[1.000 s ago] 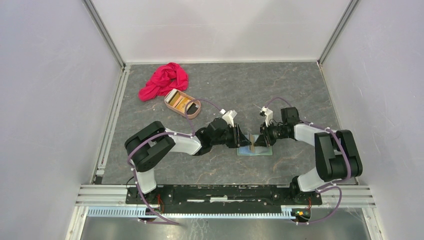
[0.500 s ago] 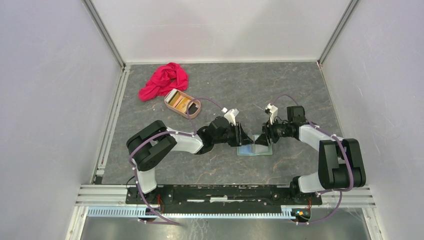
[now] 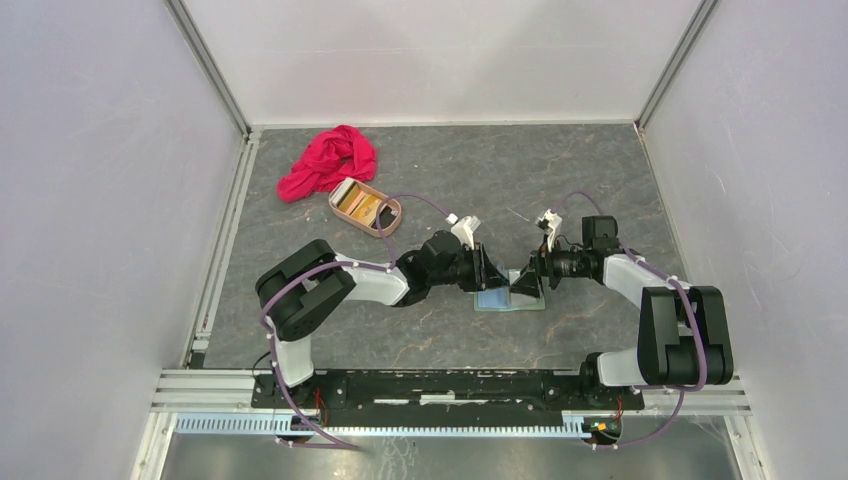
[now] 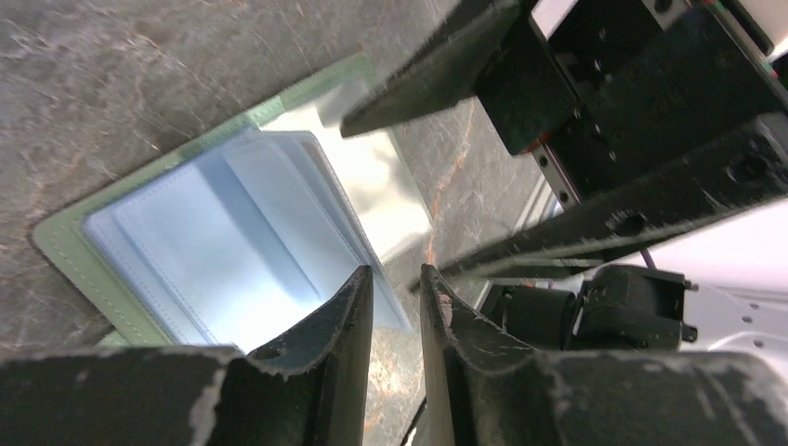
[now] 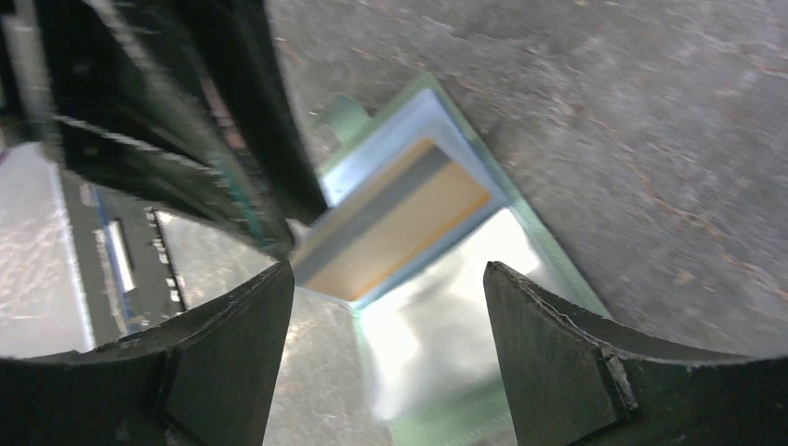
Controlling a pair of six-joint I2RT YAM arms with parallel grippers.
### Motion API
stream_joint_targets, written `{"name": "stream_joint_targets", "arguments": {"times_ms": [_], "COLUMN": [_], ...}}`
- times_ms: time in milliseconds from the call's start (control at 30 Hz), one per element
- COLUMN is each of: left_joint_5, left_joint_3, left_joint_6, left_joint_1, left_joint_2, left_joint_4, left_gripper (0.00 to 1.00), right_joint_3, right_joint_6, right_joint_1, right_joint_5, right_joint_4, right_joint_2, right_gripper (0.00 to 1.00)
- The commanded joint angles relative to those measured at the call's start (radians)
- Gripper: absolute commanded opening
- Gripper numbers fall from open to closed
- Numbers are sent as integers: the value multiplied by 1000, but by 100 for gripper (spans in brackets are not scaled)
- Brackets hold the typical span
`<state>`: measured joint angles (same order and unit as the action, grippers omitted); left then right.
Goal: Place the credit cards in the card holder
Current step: Turn over the card slot in the card holder.
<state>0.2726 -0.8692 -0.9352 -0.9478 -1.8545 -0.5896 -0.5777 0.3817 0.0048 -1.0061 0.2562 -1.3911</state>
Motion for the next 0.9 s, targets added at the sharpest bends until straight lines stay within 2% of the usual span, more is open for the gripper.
{"name": "stream_joint_targets", "arguments": {"times_ms": [0,100,200,533,700,867], "left_joint_5": [-13,-15,-15,-4,2,-3], "left_joint_3": [-33,-33,-37,-58,-74,-76], "left_joint_6": [-11,-13,-14,-16,-14,-10], "left_joint_1": [-5,-5,-5,-5,-5,-5], "left_joint_2": [-30,-34,-37,-53,-51,-56], "left_joint_4": [-10,-14,-15,-25,-33,-18], "left_gripper": [32,31,30,29,29,29], "right_joint_3": [10,21,21,35,24,38], "right_joint_6": [-9,-27,-26,-91,-79,-102], "right_joint_1": [7,6,5,8,6,8], "right_joint_5": [-147,-194,-235,-110,-117,-62], "right_joint_4": [-10,-22,-15,-66,-49,-77], "right_joint_2": [17,5,-5,-15,-27,-10], "right_gripper": [82,75,75,84,84,84]}}
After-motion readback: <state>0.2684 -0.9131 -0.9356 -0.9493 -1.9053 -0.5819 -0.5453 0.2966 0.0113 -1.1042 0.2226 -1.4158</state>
